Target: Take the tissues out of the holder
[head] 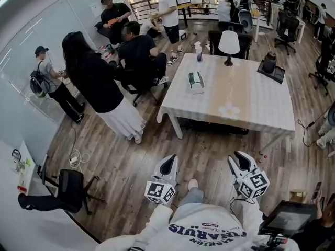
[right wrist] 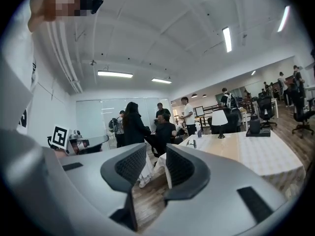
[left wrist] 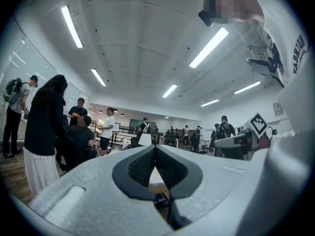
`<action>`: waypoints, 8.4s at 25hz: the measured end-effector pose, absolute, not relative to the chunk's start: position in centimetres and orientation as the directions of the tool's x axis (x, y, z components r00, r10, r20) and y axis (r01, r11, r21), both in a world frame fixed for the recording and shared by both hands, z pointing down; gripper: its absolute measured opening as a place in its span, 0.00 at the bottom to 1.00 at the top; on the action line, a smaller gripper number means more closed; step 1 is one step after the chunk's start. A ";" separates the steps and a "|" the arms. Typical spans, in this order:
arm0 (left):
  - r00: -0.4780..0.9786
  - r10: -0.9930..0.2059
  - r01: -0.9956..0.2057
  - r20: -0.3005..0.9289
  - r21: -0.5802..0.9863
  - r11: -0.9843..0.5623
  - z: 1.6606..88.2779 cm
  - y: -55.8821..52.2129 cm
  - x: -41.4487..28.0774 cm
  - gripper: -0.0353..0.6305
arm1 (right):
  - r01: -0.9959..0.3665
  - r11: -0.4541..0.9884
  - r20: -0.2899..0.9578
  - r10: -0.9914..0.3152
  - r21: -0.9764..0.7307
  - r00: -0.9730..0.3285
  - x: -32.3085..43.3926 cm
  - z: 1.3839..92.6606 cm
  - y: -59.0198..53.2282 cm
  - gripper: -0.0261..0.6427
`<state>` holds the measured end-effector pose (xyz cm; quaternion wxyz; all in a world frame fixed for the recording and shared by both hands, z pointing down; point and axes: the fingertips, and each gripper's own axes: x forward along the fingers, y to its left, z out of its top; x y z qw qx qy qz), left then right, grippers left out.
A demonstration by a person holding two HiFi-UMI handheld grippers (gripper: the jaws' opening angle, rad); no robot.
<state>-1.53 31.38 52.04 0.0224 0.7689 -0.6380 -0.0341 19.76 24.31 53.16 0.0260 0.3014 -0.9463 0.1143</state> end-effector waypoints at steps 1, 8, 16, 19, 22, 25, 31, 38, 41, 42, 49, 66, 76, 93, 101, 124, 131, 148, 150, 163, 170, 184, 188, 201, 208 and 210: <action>0.192 -0.981 -0.978 -0.028 0.076 -0.193 52.0 30.2 -2.4 0.06 | -0.578 0.791 0.123 -0.565 -0.201 -0.816 18.8 53.1 23.5 0.22; 0.231 -0.971 -0.968 -0.059 0.092 -0.235 51.2 23.1 -9.0 0.06 | -0.628 0.765 0.197 -0.599 -0.143 -0.776 13.0 53.2 17.4 0.25; 0.293 -0.954 -0.950 -0.067 0.093 -0.298 52.7 18.0 -14.7 0.06 | -0.646 0.760 0.234 -0.618 -0.066 -0.751 6.2 52.7 12.8 0.33; 0.302 -0.952 -0.945 -0.046 0.115 -0.305 53.3 17.4 -15.6 0.06 | -0.655 0.754 0.245 -0.627 -0.046 -0.739 4.5 52.5 12.0 0.35; 0.320 -0.947 -0.940 -0.025 0.115 -0.321 53.8 16.7 -16.3 0.06 | -0.670 0.742 0.246 -0.645 -0.029 -0.724 3.7 52.3 11.4 0.35; 0.320 -0.947 -0.941 -0.025 0.107 -0.321 53.9 15.6 -17.3 0.06 | -0.674 0.738 0.261 -0.646 -0.029 -0.718 3.2 52.6 10.1 0.35; 0.256 -0.966 -0.959 -0.028 0.120 -0.258 54.3 14.3 -20.1 0.06 | -0.662 0.750 0.274 -0.632 -0.020 -0.724 1.9 53.0 7.8 0.35; 0.224 -0.974 -0.968 0.011 0.121 -0.222 55.1 12.2 -20.0 0.06 | -0.612 0.791 0.285 -0.581 -0.025 -0.762 0.1 53.6 4.0 0.35; 0.209 -0.977 -0.972 0.028 0.120 -0.204 55.2 10.6 -19.8 0.06 | -0.598 0.801 0.281 -0.566 -0.038 -0.775 -0.3 54.1 1.4 0.35; 0.201 -0.979 -0.973 0.034 0.120 -0.196 55.2 10.0 -19.9 0.06 | -0.593 0.804 0.276 -0.561 -0.043 -0.780 -0.6 54.2 0.4 0.35; 0.164 -0.985 -0.981 0.056 0.110 -0.157 54.6 1.4 -20.1 0.06 | -0.574 0.818 0.236 -0.549 -0.048 -0.802 -1.3 54.2 -9.1 0.35; 0.069 -0.995 -0.987 0.066 0.149 -0.058 51.5 -14.7 -18.3 0.06 | -0.455 0.869 0.204 -0.417 -0.196 -0.886 -3.8 54.5 -26.1 0.35; 0.065 -0.995 -0.992 0.072 0.112 -0.057 50.1 -17.0 -18.6 0.06 | -0.452 0.843 0.193 -0.411 -0.291 -0.891 -4.7 54.1 -28.6 0.35; 0.111 -0.994 -0.989 0.014 0.104 -0.109 49.5 -18.3 -20.6 0.06 | -0.513 0.814 0.286 -0.440 -0.273 -0.851 -5.8 57.2 -28.6 0.37; 0.066 -0.998 -0.990 0.016 0.123 -0.064 50.4 -16.5 -22.9 0.06 | -0.554 0.766 0.416 -0.409 -0.327 -0.812 -9.9 64.6 -32.0 0.44; -0.194 -0.978 -0.961 0.078 0.183 0.205 53.9 -6.4 -33.3 0.06 | -0.772 0.625 0.826 -0.370 -0.117 -0.425 -18.2 86.0 -41.0 0.60; -0.220 -0.973 -0.959 0.076 0.166 0.229 53.3 -6.1 -34.8 0.06 | -0.793 0.604 0.865 -0.357 -0.074 -0.353 -18.3 88.4 -42.4 0.60; -0.215 -0.974 -0.956 0.069 0.188 0.224 54.2 -7.2 -36.0 0.06 | -0.788 0.608 0.891 -0.302 -0.094 -0.339 -18.5 88.4 -42.7 0.35; -0.215 -0.974 -0.956 0.068 0.189 0.225 54.1 -7.3 -36.1 0.06 | -0.787 0.611 0.889 -0.309 -0.087 -0.339 -18.5 88.0 -42.7 0.35; -0.181 -0.982 -0.967 0.051 0.174 0.187 52.9 -7.8 -34.8 0.06 | -0.757 0.642 0.860 -0.314 -0.120 -0.403 -18.5 85.7 -41.4 0.35; -0.101 -0.994 -0.983 0.043 0.147 0.106 52.9 -10.4 -32.7 0.06 | -0.735 0.665 0.835 -0.323 -0.134 -0.445 -18.0 83.5 -41.5 0.35; 0.127 -0.991 -0.986 0.034 0.114 -0.123 52.1 -17.3 -26.8 0.06 | -0.608 0.792 0.709 -0.399 -0.053 -0.581 -16.3 71.5 -40.8 0.35; 0.207 -0.978 -0.973 0.021 0.108 -0.204 51.6 -19.7 -24.2 0.06 | -0.565 0.825 0.669 -0.407 -0.023 -0.622 -14.8 67.2 -40.2 0.35; 0.424 -0.906 -0.901 -0.018 0.089 -0.424 50.4 -24.7 -17.2 0.06 | -0.623 0.781 0.634 -0.508 0.052 -0.584 -6.2 61.2 -39.8 0.35; 0.516 -0.856 -0.852 0.018 0.115 -0.511 51.6 -26.0 -14.2 0.06 | -0.719 0.694 0.643 -0.571 0.047 -0.510 0.1 61.4 -40.0 0.35; 0.542 -0.840 -0.835 0.015 0.117 -0.537 51.4 -26.4 -13.2 0.06 | -0.745 0.665 0.653 -0.584 0.044 -0.483 2.0 61.9 -39.8 0.35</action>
